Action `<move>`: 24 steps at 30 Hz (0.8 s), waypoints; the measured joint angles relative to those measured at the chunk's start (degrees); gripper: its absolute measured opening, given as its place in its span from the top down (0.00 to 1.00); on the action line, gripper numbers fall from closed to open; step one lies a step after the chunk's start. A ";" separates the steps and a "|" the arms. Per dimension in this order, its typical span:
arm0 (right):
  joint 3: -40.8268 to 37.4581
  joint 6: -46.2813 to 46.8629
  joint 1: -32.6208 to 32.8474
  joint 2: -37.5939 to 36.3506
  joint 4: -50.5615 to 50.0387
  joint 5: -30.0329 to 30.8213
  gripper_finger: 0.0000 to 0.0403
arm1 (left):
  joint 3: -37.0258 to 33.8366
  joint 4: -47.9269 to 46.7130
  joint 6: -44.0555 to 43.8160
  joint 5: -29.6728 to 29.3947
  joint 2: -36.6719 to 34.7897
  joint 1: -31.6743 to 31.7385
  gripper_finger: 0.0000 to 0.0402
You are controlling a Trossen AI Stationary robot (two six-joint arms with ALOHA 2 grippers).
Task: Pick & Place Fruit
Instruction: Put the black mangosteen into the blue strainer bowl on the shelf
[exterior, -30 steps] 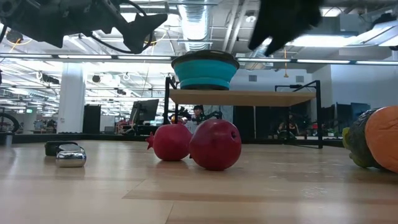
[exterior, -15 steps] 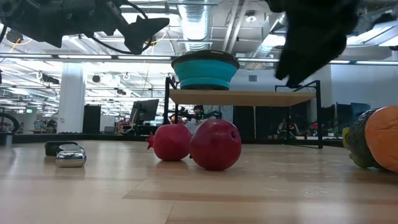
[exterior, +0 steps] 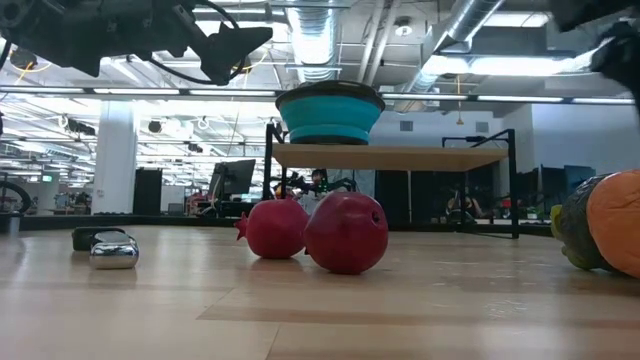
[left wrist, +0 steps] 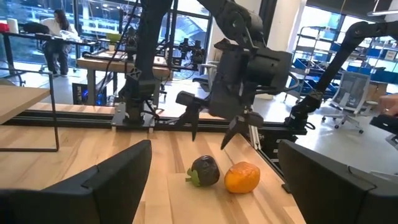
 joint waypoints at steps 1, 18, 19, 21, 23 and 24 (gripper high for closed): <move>-0.17 0.04 0.44 0.00 0.19 -0.01 0.24 | 0.00 0.00 0.00 -0.04 0.00 -0.02 0.15; -11.56 7.47 -2.70 -0.68 20.43 1.05 0.24 | 0.00 0.12 -0.17 -1.51 0.00 0.00 0.15; -11.84 7.53 -3.07 -0.70 21.08 1.22 0.24 | 0.00 0.11 -0.17 -1.51 0.01 0.00 0.15; -13.01 7.28 -4.22 -0.70 23.20 2.01 0.24 | 0.00 0.11 -0.17 -1.51 0.02 0.00 0.15; -14.27 6.43 -5.58 -0.70 25.77 2.98 0.24 | 0.00 0.09 -0.17 -1.51 0.02 0.00 0.15; -14.72 5.72 -6.32 -0.70 27.19 3.25 0.24 | 0.00 0.09 -0.17 -1.51 0.02 0.00 0.15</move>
